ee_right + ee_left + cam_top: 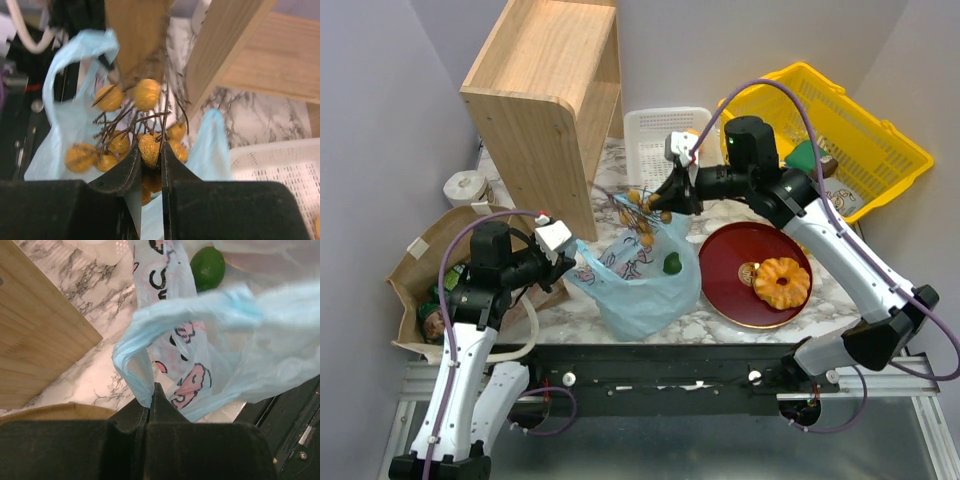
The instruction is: Untie the knot of the grocery bags and take out the mixed food
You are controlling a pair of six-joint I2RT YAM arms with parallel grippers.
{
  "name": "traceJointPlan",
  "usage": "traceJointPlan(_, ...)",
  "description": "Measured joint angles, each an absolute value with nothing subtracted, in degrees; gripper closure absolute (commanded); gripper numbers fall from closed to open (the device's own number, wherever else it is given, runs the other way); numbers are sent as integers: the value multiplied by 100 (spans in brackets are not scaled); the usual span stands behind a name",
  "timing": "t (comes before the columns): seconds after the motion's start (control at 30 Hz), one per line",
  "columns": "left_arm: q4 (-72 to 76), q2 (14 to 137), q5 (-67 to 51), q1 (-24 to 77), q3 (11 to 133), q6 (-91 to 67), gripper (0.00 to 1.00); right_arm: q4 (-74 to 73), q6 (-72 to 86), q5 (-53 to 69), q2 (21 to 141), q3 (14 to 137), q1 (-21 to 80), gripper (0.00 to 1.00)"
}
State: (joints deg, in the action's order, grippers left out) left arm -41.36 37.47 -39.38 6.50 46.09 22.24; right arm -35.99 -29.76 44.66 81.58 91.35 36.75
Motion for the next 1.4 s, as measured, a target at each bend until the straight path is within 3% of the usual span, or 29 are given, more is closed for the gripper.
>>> traceJointPlan(0.2,-4265,3997,-3962,650,4650,2504,100,-2375,-1555,4101,8611,9725,3667,100)
traceJointPlan(0.5,-4842,3588,-3830,650,4650,3048,100,-1153,-1098,1026,9555,10558,3295,100)
traceJointPlan(0.7,-5039,3356,-3465,650,4654,3221,100,-1085,-989,-161,10720,10739,2790,100)
traceJointPlan(0.97,-5251,3188,-3089,650,4681,3393,100,-1288,-781,-668,11526,10630,2574,100)
traceJointPlan(1.4,-5164,3236,-2987,650,4681,3332,100,-1629,-742,-740,11832,10101,2333,97)
